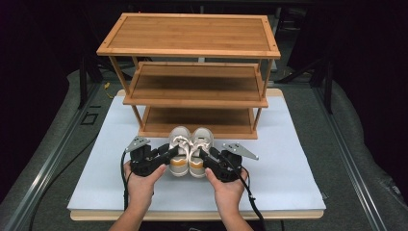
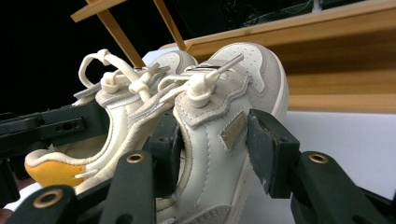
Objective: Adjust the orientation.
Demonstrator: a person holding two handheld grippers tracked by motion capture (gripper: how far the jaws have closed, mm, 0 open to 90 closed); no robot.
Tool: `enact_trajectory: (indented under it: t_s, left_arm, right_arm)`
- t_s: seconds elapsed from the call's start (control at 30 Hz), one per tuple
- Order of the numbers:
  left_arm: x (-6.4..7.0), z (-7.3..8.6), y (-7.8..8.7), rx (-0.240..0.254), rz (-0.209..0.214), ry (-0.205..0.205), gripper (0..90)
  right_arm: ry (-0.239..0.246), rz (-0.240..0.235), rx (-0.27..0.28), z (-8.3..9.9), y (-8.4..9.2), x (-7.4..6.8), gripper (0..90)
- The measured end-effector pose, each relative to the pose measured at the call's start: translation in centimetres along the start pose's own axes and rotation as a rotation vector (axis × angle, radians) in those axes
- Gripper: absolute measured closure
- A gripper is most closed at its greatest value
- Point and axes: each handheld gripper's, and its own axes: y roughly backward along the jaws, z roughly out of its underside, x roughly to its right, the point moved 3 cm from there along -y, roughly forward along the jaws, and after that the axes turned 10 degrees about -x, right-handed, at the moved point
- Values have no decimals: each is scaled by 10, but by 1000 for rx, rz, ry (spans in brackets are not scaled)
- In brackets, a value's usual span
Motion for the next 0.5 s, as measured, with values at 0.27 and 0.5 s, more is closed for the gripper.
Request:
enact_trajectory:
  t_s: [0.27,0.5]
  left_arm:
    - [4,-13,7,10,5,-7,565]
    - [7,-25,11,17,7,-17,565]
  right_arm:
    - [11,-8,2,-12,7,-4,556]
    - [15,0,17,-24,12,-8,556]
